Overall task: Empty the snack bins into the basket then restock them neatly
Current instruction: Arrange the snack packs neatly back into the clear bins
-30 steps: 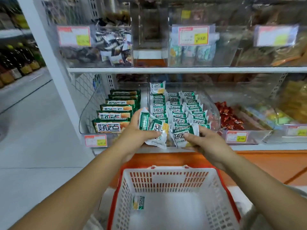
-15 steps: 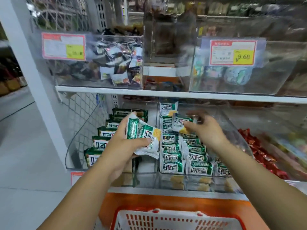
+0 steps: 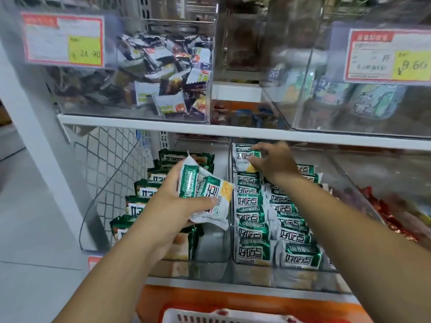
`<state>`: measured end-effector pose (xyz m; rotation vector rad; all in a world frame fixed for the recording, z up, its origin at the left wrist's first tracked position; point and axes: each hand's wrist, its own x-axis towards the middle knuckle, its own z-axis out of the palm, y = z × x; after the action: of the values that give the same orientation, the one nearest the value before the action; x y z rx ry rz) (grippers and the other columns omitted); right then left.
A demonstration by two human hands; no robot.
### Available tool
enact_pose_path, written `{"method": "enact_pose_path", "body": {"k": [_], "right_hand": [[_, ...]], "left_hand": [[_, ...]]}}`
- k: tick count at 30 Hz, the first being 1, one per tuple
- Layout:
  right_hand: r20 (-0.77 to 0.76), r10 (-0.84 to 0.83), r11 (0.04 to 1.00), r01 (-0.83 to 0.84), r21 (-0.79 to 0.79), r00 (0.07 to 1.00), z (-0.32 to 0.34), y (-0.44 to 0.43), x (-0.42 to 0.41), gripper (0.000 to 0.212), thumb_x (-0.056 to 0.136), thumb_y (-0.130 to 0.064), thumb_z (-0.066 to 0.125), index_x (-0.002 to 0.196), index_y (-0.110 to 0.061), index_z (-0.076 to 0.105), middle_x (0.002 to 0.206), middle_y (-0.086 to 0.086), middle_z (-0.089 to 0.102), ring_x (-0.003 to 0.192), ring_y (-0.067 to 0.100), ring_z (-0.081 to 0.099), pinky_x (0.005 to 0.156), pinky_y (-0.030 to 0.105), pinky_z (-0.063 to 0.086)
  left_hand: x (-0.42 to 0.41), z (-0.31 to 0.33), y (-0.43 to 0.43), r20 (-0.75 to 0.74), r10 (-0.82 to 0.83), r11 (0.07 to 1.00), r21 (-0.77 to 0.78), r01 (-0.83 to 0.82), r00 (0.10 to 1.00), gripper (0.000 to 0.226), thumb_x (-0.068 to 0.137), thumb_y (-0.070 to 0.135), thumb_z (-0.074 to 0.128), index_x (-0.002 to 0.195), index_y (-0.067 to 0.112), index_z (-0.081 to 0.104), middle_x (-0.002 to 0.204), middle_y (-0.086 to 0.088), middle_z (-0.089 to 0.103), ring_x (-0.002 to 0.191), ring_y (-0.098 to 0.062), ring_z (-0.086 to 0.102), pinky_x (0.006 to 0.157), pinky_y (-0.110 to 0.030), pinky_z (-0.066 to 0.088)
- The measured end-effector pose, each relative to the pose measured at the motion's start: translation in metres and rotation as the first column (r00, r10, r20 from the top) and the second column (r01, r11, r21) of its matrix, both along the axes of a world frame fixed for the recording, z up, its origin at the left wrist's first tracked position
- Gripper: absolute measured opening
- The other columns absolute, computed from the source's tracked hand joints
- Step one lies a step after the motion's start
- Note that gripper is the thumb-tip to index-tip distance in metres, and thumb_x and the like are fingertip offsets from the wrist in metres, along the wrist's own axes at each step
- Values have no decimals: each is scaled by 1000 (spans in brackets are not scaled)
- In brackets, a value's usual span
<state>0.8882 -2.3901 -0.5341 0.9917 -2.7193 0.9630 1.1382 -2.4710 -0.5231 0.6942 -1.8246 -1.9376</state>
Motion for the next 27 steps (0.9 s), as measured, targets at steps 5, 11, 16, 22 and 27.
{"method": "enact_pose_path", "body": {"k": [5,11,16,22,27], "right_hand": [[48,133,984,-126,-127,990,28,42,50,20,94,-35,57,105,-20,64,92,-1,61,88,20,62,65,25,46],[519,498,863,-337,-377,694,31,90,121,41,78,-43,66,119,-35,62,94,-16,71,88,4,69,82,25,56],[606,452,864,-153,-480,655,17,89,110,31,84,-8,70,112,-18,62,99,7,72,79,16,69,71,27,55],[442,100,906,102,-410,892,22,80,71,25,84,-17,70,104,-20,55,96,-5,63,78,11,61,58,19,45],[368,6,954,105,-281,930,7,46,44,19,81,-28,75,90,-16,63,81,-5,67,65,8,60,53,22,43]], "left_hand": [[1,3,8,-45,-38,999,33,40,998,76,78,-4,74,134,42,48,100,2,76,87,-15,74,75,-30,53],[-3,4,23,-74,-108,993,44,112,991,81,77,-7,74,134,44,48,109,-1,74,94,-16,71,73,-27,56],[-4,5,30,-105,-43,995,89,53,993,72,79,3,74,135,40,49,116,0,70,98,-21,72,82,-37,59],[1,5,14,-80,107,981,169,-92,991,48,90,8,66,128,25,42,116,-7,68,98,-25,72,86,-45,58],[3,4,7,-28,43,991,127,-39,999,29,88,6,68,115,13,62,115,-10,69,97,-22,73,92,-42,56]]}}
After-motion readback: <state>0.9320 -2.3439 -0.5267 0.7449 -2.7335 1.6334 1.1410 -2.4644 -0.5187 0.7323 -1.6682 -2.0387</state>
